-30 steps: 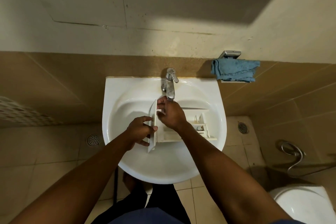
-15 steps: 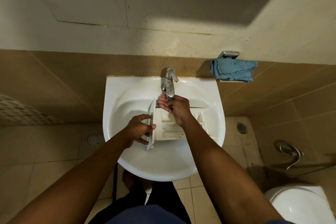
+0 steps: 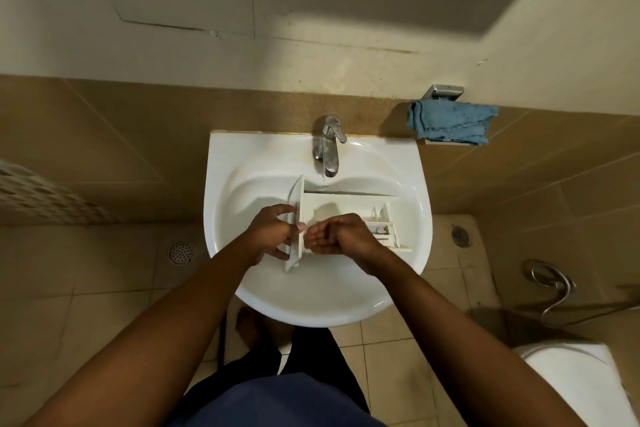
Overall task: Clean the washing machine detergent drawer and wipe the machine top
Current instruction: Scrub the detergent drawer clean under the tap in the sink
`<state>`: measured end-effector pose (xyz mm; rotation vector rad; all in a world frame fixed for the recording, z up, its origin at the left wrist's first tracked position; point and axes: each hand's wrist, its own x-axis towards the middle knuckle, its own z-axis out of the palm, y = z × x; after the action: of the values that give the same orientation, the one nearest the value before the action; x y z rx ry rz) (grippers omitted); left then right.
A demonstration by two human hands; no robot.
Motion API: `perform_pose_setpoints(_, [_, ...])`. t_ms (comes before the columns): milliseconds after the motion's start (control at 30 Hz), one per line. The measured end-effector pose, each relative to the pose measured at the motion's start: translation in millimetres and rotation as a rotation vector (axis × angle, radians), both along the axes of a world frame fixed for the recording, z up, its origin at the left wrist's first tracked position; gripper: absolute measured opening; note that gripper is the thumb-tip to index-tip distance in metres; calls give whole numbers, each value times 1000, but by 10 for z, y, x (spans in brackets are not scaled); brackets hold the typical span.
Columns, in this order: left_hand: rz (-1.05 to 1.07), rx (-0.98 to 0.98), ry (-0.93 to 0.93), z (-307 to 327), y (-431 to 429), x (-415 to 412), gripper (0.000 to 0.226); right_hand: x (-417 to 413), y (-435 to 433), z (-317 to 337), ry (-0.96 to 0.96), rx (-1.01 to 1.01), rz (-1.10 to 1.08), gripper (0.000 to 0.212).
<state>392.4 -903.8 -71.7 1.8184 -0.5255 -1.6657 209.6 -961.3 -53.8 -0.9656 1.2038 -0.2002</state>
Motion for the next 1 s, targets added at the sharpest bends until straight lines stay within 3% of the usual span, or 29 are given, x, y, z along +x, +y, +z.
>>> perform_pose_setpoints(200, [3, 22, 8, -8, 2, -8, 60, 286, -217, -68, -28, -89, -176, 38])
perform_pose_setpoints(333, [9, 24, 4, -2, -1, -17, 58, 304, -23, -39, 210, -521, 248, 30])
perform_pose_setpoints(400, [10, 18, 9, -1, 4, -13, 58, 146, 99, 18, 219, -505, 340, 27])
perform_pose_setpoints(500, [6, 16, 7, 10, 13, -11, 57, -32, 127, 76, 160, -351, 341, 26])
perform_pose_setpoints(567, [7, 18, 10, 14, 13, -10, 56, 16, 46, 74, 185, -366, 319, 27])
perform_pose_setpoints(700, [6, 22, 2, 5, 12, -5, 55, 169, 1, 0, 311, -669, 354, 39])
perform_pose_setpoints(833, [12, 16, 3, 5, 10, -6, 55, -95, 445, -85, 478, -1073, 654, 64])
perform_pose_setpoints(1000, [-4, 14, 16, 8, 19, 6, 60, -378, 602, -86, 583, -1244, 751, 57])
